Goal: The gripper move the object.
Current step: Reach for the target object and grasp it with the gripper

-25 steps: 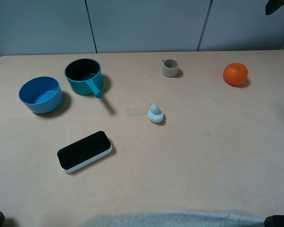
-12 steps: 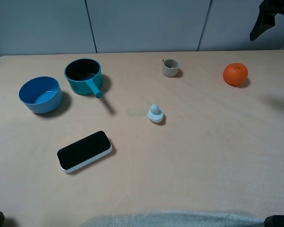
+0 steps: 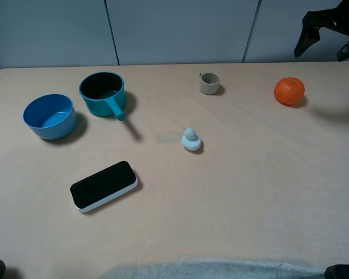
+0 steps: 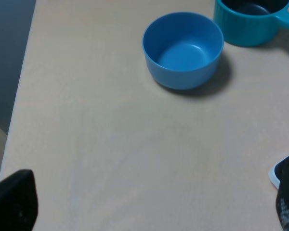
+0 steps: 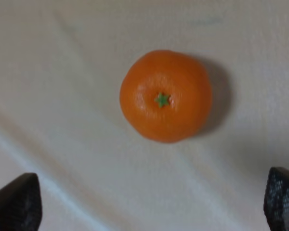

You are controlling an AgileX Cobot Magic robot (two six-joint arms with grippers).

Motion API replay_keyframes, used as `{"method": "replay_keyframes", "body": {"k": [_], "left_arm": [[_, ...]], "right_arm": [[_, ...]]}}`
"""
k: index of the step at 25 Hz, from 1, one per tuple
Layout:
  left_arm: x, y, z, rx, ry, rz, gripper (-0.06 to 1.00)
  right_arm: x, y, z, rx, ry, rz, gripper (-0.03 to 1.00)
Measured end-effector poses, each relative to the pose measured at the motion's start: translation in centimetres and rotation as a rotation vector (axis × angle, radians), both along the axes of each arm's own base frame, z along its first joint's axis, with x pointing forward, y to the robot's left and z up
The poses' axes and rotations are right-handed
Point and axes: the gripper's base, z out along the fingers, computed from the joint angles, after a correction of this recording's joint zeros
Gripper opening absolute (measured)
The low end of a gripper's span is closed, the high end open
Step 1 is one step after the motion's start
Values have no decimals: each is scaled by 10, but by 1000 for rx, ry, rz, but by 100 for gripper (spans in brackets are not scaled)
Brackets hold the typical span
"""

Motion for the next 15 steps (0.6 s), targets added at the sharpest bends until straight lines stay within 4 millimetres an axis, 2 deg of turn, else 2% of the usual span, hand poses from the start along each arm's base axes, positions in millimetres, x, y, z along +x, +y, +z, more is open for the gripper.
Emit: {"method": "replay_keyframes", "body": {"k": [9, 15], "left_arm": [[0, 0, 0, 0, 0, 0, 99], [0, 0, 0, 0, 0, 0, 99]], "right_arm": [[24, -1, -37, 0, 57, 13, 69], [33, -2, -62, -1, 82, 12, 69]]}}
